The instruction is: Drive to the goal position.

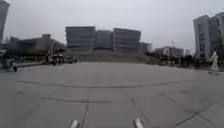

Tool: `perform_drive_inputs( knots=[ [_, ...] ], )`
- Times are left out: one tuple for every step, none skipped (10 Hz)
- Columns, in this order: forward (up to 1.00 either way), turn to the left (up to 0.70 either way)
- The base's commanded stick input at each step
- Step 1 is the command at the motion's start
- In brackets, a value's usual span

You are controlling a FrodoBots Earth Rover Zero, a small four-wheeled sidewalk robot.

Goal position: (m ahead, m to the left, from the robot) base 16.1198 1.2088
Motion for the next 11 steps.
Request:
perform_drive_inputs(
  knots=[
    [1.00, 0.02],
    [1.00, 0.02],
    [1.00, 0.02],
    [1.00, 0.02],
    [1.00, 0.02],
    [1.00, -0.02],
    [1.00, -0.09],
    [1.00, -0.17],
    [1.00, -0.25],
    [1.00, -0.32],
    [1.00, -0.38]
  ],
)
